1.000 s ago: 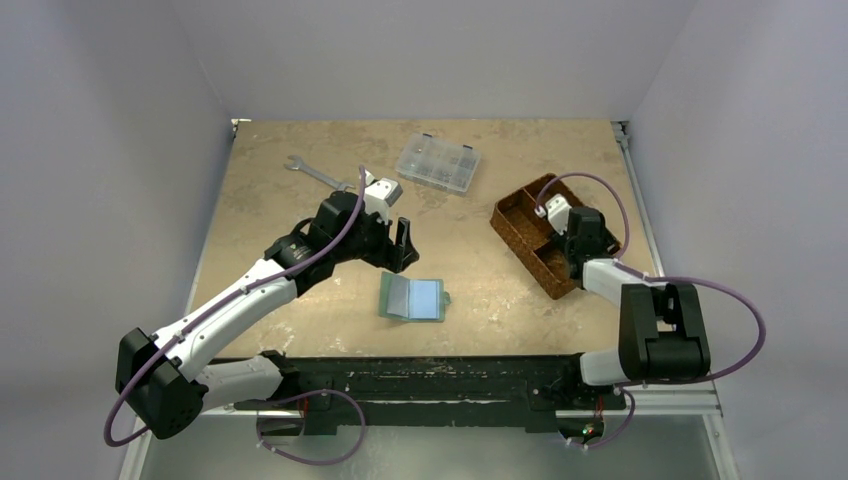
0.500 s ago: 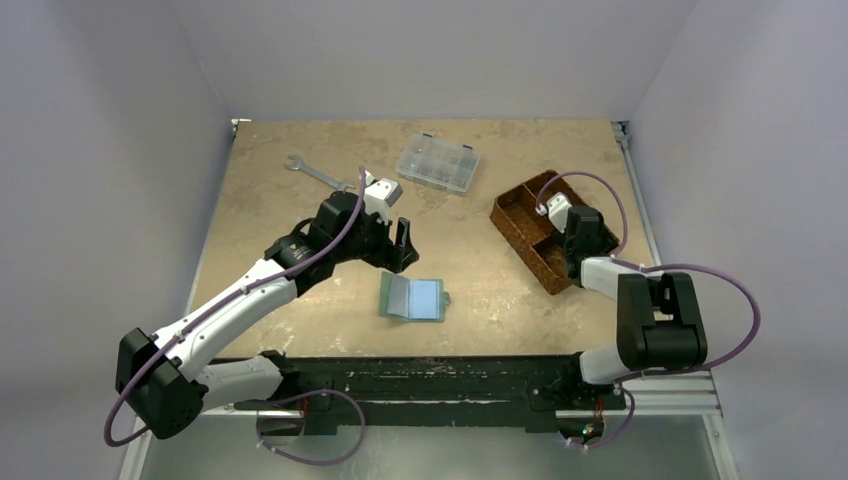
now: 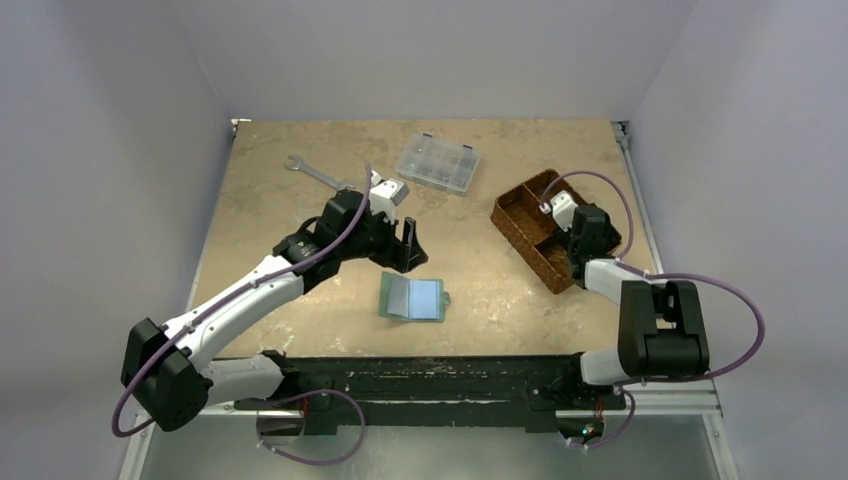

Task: Put the credit cards into the card holder
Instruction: Pick up the credit card from the storage box.

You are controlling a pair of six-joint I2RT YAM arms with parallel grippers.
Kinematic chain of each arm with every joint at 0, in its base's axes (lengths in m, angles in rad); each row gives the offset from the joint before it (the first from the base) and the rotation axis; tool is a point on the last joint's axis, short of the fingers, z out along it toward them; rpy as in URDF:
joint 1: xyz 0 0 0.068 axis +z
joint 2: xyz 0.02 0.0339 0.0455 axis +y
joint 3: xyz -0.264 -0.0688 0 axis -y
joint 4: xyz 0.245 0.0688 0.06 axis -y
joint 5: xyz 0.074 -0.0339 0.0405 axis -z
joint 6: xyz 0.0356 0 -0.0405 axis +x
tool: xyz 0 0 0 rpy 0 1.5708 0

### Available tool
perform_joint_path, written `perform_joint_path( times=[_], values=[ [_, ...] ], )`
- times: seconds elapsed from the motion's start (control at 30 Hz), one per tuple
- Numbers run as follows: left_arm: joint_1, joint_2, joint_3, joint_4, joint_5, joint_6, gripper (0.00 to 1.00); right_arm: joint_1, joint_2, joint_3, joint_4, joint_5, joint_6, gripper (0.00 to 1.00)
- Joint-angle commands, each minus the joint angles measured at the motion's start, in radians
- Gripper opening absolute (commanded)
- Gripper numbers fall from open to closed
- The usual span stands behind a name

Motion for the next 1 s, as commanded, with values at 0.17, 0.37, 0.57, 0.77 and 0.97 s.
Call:
perform_joint_path(
  times=[0.17,0.37,0.57,0.77,0.97],
  values=[
    [-0.112,0.273,0.068,0.391,0.189,-0.354,0.71,-0.021,-0.102,0.084,-0.107,-0.074,0.220,0.77],
    [-0.232,0.612,0.349,0.258,-0.069,-0.578,0.59,-0.018,-0.221,0.109,-0.150,-0.028,0.396,0.83],
    [-0.282,0.836,0.580,0.174,-0.260,-0.768,0.59,-0.012,-0.304,0.154,-0.199,0.039,0.494,0.87],
    [-0.315,0.961,0.757,0.051,-0.422,-0.867,0.63,0.074,-0.348,0.137,-0.187,0.069,0.471,0.90],
    [-0.324,1.081,0.891,-0.042,-0.462,-0.950,0.63,0.134,-0.381,0.102,-0.131,0.095,0.423,0.94]
  ],
)
